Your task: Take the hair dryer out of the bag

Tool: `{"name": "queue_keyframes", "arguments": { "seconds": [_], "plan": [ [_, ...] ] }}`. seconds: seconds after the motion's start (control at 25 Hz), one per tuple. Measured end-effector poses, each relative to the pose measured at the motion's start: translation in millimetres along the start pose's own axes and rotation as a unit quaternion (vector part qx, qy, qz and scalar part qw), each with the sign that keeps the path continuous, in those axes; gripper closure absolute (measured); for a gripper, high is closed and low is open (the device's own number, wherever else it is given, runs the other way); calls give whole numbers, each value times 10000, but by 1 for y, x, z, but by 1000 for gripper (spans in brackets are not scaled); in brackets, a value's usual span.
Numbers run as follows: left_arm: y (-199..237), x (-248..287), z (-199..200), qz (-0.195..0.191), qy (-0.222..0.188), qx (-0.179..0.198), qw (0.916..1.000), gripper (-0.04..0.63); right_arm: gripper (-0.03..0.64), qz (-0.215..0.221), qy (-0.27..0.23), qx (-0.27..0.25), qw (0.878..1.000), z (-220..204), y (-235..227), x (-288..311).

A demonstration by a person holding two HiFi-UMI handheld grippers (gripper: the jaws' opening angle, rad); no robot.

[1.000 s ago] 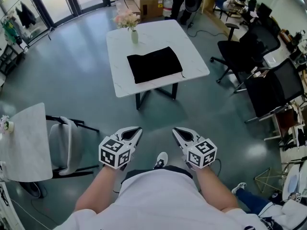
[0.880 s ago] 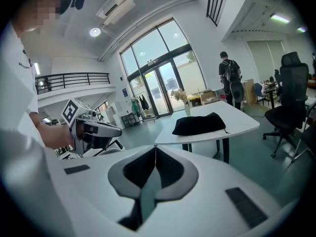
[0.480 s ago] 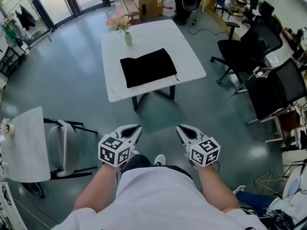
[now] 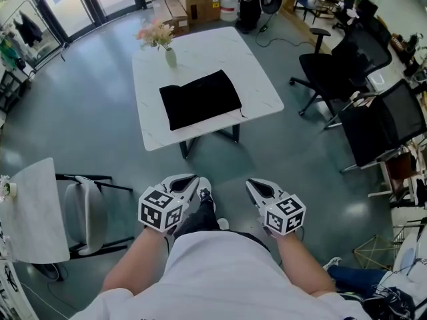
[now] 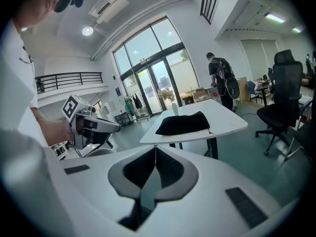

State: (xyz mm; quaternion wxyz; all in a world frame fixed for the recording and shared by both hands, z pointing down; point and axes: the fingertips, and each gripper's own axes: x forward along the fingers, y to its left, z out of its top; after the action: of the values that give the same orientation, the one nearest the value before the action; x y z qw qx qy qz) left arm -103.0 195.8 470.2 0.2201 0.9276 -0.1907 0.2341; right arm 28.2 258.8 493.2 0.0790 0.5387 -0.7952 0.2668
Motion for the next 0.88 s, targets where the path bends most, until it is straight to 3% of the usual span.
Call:
{"name": "queue_keyframes", "arguments": {
  "seconds": [0.56, 0.88],
  "plan": [
    [84, 73, 72, -107, 19, -62, 9999, 577, 601, -170, 164, 48, 9997, 57, -67, 84],
    [142, 104, 125, -217, 4, 200, 9996, 577, 600, -303, 235, -51, 9993, 105, -99, 143]
  ]
}}
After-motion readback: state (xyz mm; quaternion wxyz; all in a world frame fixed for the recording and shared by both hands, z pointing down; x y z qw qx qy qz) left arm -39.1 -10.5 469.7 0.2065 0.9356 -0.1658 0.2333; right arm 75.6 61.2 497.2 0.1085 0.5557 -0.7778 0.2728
